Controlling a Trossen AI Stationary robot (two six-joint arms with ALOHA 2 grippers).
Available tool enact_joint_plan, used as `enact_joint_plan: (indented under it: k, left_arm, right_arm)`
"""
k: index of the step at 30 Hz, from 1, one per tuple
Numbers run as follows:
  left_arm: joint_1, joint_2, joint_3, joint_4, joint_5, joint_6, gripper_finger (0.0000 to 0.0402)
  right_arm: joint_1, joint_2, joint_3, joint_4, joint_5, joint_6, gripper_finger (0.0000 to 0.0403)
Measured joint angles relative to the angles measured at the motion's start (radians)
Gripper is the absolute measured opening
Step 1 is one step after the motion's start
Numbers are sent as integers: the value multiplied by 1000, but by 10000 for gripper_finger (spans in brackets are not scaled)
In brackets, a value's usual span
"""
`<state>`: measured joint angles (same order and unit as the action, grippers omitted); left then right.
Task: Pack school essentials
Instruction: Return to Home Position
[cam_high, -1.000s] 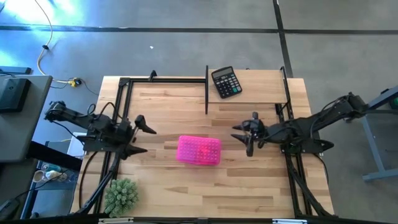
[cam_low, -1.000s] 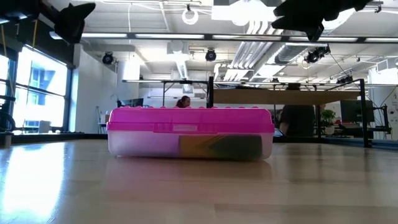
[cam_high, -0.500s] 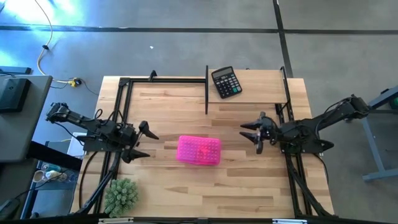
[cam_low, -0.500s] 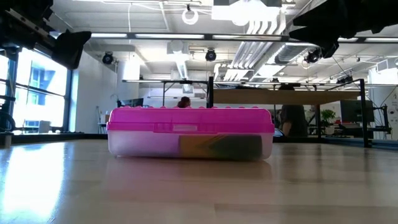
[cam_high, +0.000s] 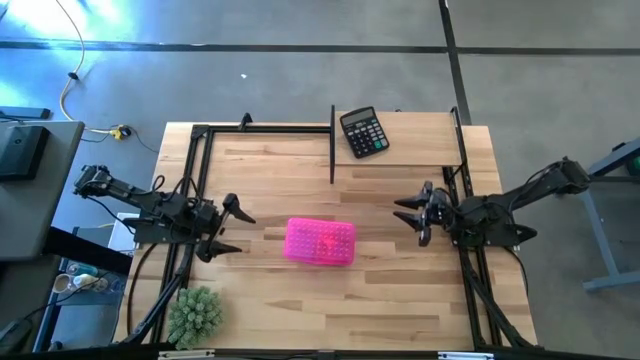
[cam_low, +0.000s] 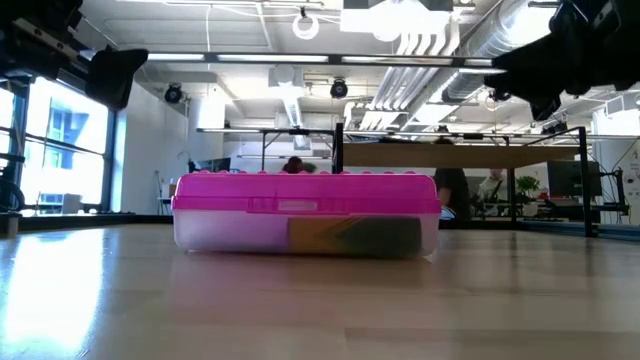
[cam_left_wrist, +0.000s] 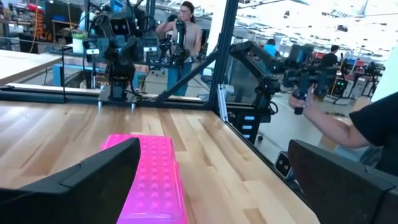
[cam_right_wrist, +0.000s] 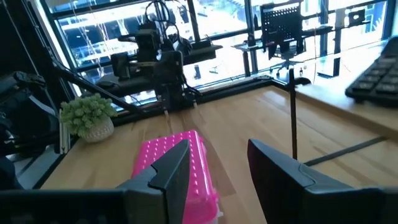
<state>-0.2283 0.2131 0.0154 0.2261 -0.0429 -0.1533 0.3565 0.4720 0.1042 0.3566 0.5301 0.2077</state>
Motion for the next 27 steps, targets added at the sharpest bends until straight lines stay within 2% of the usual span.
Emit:
enact_joint_plan:
  k: [6, 17, 22, 27]
  left_arm:
    - [0, 0, 0, 3, -2, -17, 400]
    - [-1, 0, 0, 12, -2, -51, 400]
    - [-1, 0, -3, -32, -2, 13, 400]
    - [-1, 0, -3, -83, -2, 7, 400]
  right_arm:
    - [0, -34, -95, 55, -17, 32, 153]
    - [26, -41, -94, 19, -33, 53, 153]
    - [26, -41, -94, -19, -32, 38, 153]
    - [26, -40, -94, -59, -32, 131, 153]
